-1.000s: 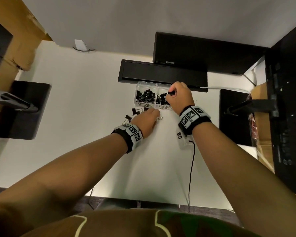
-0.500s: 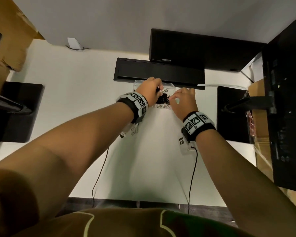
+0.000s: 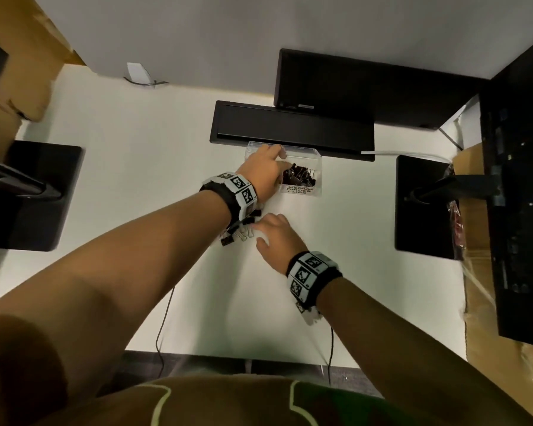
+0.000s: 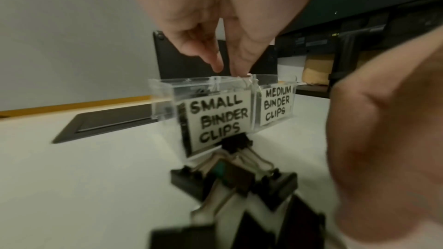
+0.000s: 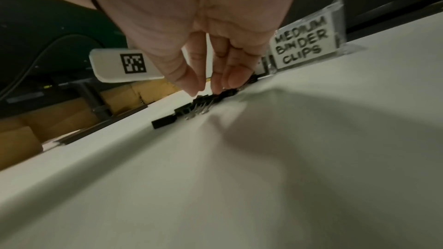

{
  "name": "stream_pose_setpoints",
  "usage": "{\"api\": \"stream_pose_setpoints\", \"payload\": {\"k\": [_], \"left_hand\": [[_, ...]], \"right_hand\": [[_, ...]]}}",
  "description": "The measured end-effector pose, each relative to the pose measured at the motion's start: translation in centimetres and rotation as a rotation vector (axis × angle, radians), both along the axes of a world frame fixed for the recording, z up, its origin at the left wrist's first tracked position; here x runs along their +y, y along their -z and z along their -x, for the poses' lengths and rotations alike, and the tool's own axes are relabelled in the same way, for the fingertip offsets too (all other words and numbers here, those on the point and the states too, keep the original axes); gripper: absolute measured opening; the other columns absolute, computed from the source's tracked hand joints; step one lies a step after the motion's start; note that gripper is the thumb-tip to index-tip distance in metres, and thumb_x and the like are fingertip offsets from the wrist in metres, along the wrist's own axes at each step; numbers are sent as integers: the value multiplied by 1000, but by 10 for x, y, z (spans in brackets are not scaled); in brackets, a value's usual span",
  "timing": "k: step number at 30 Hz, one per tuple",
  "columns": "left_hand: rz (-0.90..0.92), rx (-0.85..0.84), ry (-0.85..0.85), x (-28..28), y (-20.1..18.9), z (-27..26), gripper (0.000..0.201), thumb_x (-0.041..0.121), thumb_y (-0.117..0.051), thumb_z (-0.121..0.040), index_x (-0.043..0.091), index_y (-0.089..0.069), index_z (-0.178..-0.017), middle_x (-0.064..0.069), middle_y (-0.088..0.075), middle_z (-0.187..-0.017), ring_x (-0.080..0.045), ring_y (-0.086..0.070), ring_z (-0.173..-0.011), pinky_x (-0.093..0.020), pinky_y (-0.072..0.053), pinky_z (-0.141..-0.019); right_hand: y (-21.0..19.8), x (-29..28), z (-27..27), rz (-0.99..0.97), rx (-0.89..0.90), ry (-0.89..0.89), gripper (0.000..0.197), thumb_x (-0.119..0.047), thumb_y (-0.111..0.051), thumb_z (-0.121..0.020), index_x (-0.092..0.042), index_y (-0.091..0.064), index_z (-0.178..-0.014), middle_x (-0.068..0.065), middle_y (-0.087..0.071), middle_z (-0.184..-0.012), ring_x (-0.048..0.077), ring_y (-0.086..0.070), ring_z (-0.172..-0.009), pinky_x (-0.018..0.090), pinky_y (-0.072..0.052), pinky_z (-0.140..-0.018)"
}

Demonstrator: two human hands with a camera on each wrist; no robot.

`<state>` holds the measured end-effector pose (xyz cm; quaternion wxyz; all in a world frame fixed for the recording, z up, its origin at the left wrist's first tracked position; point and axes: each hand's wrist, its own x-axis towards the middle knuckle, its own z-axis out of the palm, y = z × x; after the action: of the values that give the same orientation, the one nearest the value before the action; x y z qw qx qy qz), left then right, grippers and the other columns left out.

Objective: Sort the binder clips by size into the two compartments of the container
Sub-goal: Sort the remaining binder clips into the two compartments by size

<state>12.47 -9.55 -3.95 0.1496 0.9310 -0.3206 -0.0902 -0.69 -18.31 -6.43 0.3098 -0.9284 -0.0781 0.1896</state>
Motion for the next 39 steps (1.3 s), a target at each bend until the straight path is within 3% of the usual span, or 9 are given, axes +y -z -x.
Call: {"api": "stream_pose_setpoints", "payload": {"k": [5, 12, 19, 22, 24, 26, 31, 35, 39], "left_hand": [[88, 22, -154, 51, -9, 17, 31, 8, -61, -83, 13, -64, -113, -11, -51, -118, -29, -47, -110, -42, -49, -86], [11, 240, -327, 102, 11, 56, 26, 20, -58, -87, 18, -60, -112, -7, -49, -114, -25, -49, -109, -38, -49, -83], [29, 408, -420, 105, 29, 87, 38, 38, -64, -84, 17, -51, -113, 0, -46, -110, -17, -51, -89, -33, -48, -79], [35, 429, -402, 97, 35, 95, 38, 34, -62, -87, 18, -52, -120, -3, -46, -114, -22, -56, -96, -35, -49, -83], [37, 421, -385, 93, 37, 98, 35, 28, -58, -90, 19, -52, -124, -6, -46, -117, -26, -57, -98, -36, -49, -84], [50, 409, -388, 89, 39, 101, 32, 24, -56, -92, 17, -54, -123, -7, -46, -118, -28, -58, -96, -34, -48, -83], [136, 399, -418, 85, 42, 102, 22, 21, -59, -90, 16, -51, -110, -2, -45, -115, -27, -60, -84, -29, -46, -73], [182, 414, -400, 80, 40, 103, 12, 17, -56, -90, 15, -47, -97, -1, -50, -107, -19, -59, -78, -29, -47, -70], [202, 451, -431, 79, 34, 104, 7, 14, -51, -91, 16, -48, -96, 1, -55, -96, -22, -57, -81, -29, -43, -71]], "right_hand": [[6, 27, -12, 109, -47, -28, 47, 1, -49, -86, -13, -49, -132, 9, -44, -129, 25, -40, -118, 34, -41, -101], [14, 21, -14, 94, -42, 111, 24, -11, -54, -92, -6, -56, -115, 10, -47, -121, 25, -46, -112, 36, -45, -94], [14, 2, -9, 14, 17, 307, 22, -3, -57, -81, -9, -56, -101, 8, -56, -109, 25, -51, -103, 39, -49, -88], [12, -4, -8, -26, 38, 387, 22, -1, -59, -78, -9, -58, -99, 6, -55, -104, 22, -54, -96, 27, -48, -78], [9, -8, -10, -63, 68, 416, 20, 0, -59, -81, -7, -61, -100, 6, -54, -103, 13, -56, -79, 9, -43, -63], [3, -12, -13, -90, 85, 437, 18, 1, -60, -83, -5, -65, -99, 6, -54, -98, 4, -50, -63, 3, -40, -50], [-23, -25, -34, -157, -46, 530, 11, -4, -61, -84, -11, -69, -87, 4, -59, -99, 5, -50, -71, 12, -41, -69], [-48, -41, -71, -185, -205, 628, 16, -4, -56, -87, -11, -70, -88, -2, -61, -95, -2, -50, -68, 11, -41, -64], [-50, -52, -96, -54, -210, 578, 17, -6, -52, -90, -11, -68, -91, 6, -61, -109, 11, -55, -83, 23, -49, -77]]}}
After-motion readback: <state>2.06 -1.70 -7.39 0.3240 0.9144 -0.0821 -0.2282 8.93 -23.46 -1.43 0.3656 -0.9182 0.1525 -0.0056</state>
